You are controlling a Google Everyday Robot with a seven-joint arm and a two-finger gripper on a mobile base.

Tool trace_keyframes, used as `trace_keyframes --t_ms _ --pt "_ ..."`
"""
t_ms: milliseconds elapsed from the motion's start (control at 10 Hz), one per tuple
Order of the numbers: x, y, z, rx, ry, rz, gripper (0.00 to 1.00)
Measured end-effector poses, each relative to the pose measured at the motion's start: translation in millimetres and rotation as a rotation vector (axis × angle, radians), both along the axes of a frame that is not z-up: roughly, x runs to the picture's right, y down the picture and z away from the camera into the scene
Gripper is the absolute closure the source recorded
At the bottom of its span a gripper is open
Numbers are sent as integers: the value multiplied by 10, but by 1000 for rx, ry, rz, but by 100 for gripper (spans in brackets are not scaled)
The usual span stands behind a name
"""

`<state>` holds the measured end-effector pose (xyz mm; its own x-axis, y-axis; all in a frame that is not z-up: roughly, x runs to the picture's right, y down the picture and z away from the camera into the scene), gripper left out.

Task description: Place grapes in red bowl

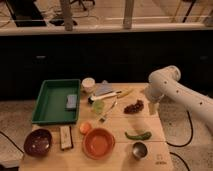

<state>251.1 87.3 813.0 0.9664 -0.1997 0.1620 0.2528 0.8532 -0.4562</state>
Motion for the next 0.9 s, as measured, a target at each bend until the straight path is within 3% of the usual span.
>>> trace_keyframes --t_ms 900 --pt "-72 131 233 -30 -28 11 20"
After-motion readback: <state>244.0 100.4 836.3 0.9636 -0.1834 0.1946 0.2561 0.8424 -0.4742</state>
